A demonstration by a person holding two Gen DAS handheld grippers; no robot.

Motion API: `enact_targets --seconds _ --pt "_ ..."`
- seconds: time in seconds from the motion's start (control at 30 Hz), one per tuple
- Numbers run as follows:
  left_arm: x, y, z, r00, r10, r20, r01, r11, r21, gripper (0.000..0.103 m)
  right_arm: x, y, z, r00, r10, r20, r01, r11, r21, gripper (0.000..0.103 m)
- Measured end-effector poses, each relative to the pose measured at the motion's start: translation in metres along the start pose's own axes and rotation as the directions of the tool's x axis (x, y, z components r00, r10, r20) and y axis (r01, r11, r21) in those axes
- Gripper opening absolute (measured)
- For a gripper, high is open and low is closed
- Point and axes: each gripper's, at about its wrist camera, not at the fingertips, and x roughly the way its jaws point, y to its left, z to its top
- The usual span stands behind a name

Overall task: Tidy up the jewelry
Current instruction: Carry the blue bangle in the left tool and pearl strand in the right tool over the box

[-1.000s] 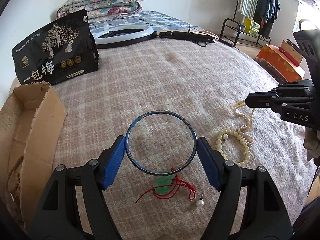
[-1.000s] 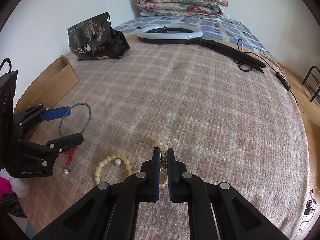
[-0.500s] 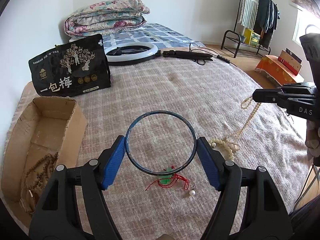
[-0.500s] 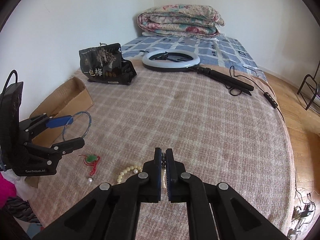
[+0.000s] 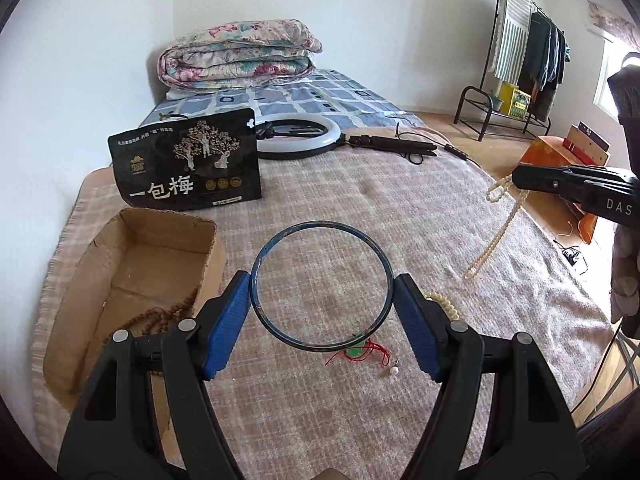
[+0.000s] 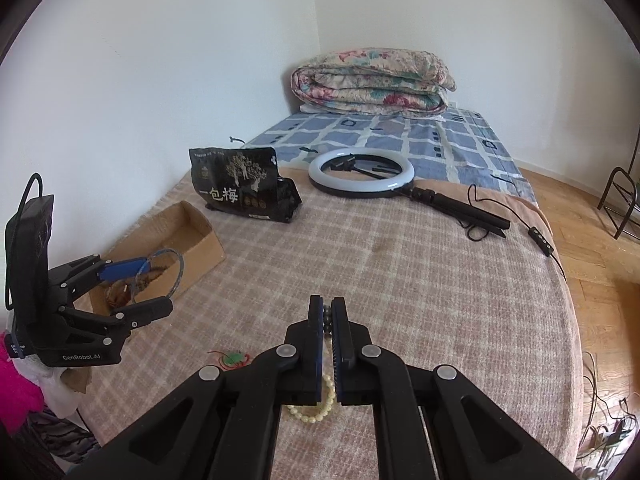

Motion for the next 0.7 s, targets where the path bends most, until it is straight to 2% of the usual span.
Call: enact_targets --seconds 0.37,0.7 --pt "-0.058 0.05 -0.004 0.995 0.081 0.05 -0.078 0.995 -0.059 0.074 -0.001 0.063 0.034 0.993 0.105 0.055 -0.102 0.994 -0.045 0.001" --pt "-0.081 0.119 -0.03 0.986 0.164 0.028 -0.158 0.974 -0.164 0.074 0.029 0.128 0.054 0.977 0.206 0.048 -0.201 0.975 -0.096 0.001"
